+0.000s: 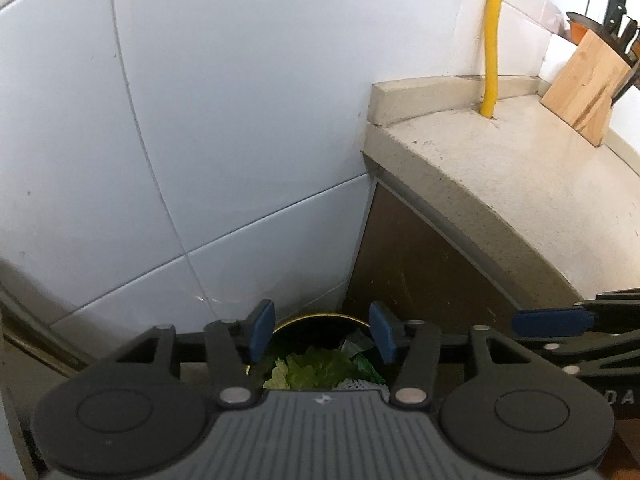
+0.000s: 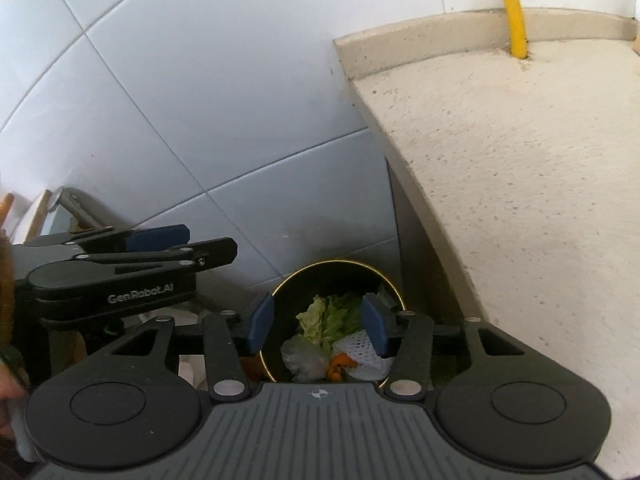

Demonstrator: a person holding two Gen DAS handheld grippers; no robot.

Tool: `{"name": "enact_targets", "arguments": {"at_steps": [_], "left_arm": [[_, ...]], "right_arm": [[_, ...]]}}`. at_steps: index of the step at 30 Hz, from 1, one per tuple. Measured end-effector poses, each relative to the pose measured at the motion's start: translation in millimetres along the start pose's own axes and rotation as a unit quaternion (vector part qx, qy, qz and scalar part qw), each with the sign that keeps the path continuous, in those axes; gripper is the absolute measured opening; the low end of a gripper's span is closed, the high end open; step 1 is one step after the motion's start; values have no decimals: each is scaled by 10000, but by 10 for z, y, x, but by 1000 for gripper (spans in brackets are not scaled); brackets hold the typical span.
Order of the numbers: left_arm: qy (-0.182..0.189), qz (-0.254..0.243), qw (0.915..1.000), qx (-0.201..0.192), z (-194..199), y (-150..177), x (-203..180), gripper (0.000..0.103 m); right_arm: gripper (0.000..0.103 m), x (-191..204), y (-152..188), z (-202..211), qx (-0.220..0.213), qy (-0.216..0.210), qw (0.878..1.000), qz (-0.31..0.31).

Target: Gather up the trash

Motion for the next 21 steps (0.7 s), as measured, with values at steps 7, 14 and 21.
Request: {"name": "enact_targets", "arguments": {"at_steps": [7,14,21], "left_arm": [[58,-61,10000,-32,78,16,-79,48],[138,-7,9997,-202,391,124,-311,64],[100,-149,9989,-439,787,236,-649,79]], "right_arm": [[60,-2,44,232,-214,115,9997,-35],[66,-25,112,623,-546,168,9983,-85],[70,-100,307,1075,-883,42,9961,-17]]}}
Point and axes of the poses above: each gripper's, at about its wrist camera, not at the fingertips, and z roughly against the way its jaws point, x to its left, y to its underside, the point moved 6 cm from there along -z, roughly the way its jaws point, and after that the axes turned 7 degrees about z, right-handed, at the moved point
